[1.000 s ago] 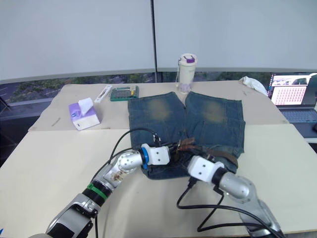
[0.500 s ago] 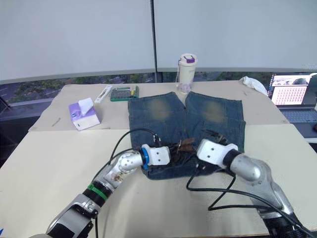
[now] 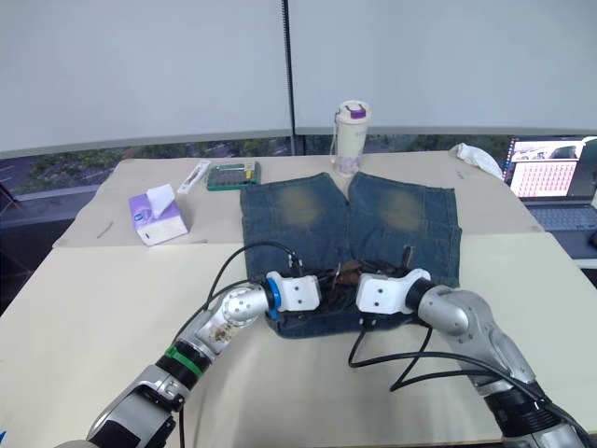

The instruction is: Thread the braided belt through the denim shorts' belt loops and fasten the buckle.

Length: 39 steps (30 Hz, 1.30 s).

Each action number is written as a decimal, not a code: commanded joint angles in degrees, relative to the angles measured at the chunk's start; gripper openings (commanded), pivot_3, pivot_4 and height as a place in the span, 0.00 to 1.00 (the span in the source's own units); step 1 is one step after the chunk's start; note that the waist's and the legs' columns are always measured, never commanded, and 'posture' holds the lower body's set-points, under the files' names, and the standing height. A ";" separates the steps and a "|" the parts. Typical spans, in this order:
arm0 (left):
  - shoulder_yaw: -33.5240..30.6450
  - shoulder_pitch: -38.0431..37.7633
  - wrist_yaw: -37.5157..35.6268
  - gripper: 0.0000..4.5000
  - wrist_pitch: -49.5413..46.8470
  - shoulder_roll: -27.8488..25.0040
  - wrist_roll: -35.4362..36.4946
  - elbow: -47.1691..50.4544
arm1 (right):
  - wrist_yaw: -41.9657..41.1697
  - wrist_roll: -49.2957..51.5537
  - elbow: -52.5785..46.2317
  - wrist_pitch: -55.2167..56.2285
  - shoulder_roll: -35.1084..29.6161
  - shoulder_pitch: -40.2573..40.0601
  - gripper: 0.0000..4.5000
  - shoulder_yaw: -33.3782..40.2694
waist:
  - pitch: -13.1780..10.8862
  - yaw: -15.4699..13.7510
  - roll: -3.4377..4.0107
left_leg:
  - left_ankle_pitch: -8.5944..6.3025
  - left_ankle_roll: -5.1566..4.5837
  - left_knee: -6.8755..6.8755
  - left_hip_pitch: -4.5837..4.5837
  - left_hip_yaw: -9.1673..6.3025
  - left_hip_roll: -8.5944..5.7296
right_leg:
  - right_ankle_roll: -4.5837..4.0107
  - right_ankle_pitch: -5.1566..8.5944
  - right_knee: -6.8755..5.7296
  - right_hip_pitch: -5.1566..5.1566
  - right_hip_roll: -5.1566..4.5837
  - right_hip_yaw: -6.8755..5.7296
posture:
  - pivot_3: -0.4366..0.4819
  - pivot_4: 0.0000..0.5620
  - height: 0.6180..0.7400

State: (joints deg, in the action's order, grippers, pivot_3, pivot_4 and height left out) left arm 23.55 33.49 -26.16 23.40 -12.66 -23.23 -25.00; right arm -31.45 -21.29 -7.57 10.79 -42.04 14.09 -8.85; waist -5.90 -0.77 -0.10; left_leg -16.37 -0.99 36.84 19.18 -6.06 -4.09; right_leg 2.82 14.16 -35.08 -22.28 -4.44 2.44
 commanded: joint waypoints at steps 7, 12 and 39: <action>-4.49 -2.79 -3.87 0.51 4.99 -1.49 11.92 4.69 | 0.28 2.79 -3.26 0.06 -0.85 -3.66 0.00 4.86 | 0.01 0.05 0.01 | -0.01 -0.01 0.00 0.00 -0.01 0.02 | 0.00 0.00 -0.01 -0.01 0.00 0.02 | 0.48 0.27 1.00; -7.19 -9.80 -9.70 0.88 3.75 -4.89 20.09 8.71 | 0.85 4.09 -3.72 -0.75 -0.90 -5.53 0.00 7.84 | 0.05 0.09 0.08 | -0.02 -0.03 -0.01 -0.02 -0.02 0.05 | -0.01 -0.01 0.01 -0.01 0.00 0.07 | 0.48 0.27 1.00; -6.81 -12.42 -11.91 1.00 -0.36 -11.76 16.18 -0.05 | -1.43 12.99 14.02 6.60 -14.09 -19.70 0.00 26.75 | 0.24 0.11 0.19 | -0.14 -0.23 -0.02 -0.15 0.16 0.06 | -0.02 -0.01 0.03 0.17 -0.01 0.14 | 0.48 0.27 1.00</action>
State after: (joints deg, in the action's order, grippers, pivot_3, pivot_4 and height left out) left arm 18.66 22.49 -37.73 25.12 -22.38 -6.62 -23.09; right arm -33.63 -10.18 6.17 18.92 -56.11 -6.03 14.22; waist -5.66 -0.66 0.09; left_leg -16.51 -1.22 36.82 19.03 -5.91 -4.00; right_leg 2.80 14.15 -35.05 -22.10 -4.44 2.59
